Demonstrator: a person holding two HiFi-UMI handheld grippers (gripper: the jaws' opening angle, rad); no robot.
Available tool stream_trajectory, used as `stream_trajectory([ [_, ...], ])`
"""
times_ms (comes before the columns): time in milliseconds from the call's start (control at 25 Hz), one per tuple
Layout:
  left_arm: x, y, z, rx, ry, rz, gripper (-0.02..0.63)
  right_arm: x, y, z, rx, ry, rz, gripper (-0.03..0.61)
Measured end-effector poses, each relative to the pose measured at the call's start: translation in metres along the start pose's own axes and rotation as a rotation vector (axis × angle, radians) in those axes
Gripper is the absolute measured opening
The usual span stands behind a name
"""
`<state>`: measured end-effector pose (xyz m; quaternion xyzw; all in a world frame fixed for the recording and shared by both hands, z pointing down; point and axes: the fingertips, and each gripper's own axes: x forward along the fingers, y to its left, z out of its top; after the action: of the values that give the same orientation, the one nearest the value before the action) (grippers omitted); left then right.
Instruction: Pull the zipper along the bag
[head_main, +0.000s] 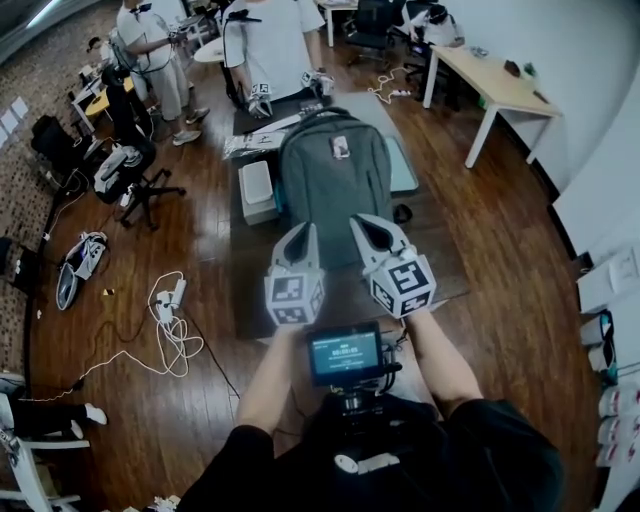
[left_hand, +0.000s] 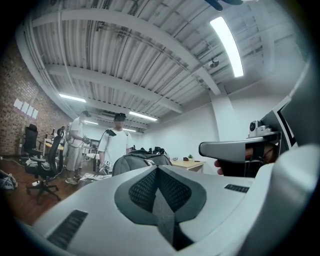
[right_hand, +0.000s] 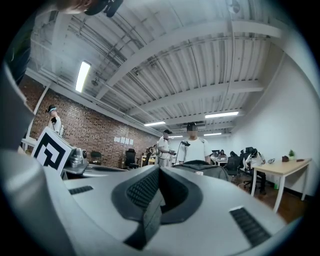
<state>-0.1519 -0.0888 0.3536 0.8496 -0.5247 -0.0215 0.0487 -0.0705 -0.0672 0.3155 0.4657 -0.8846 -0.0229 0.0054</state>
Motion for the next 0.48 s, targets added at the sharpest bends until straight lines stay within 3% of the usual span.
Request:
stream_trajectory([
  [480,0.062,0.028,0.012,0.037,-0.008,0.04,-0.008,0.053,-0.046,-0.006,0.01,-0.008,0.042,0.01],
])
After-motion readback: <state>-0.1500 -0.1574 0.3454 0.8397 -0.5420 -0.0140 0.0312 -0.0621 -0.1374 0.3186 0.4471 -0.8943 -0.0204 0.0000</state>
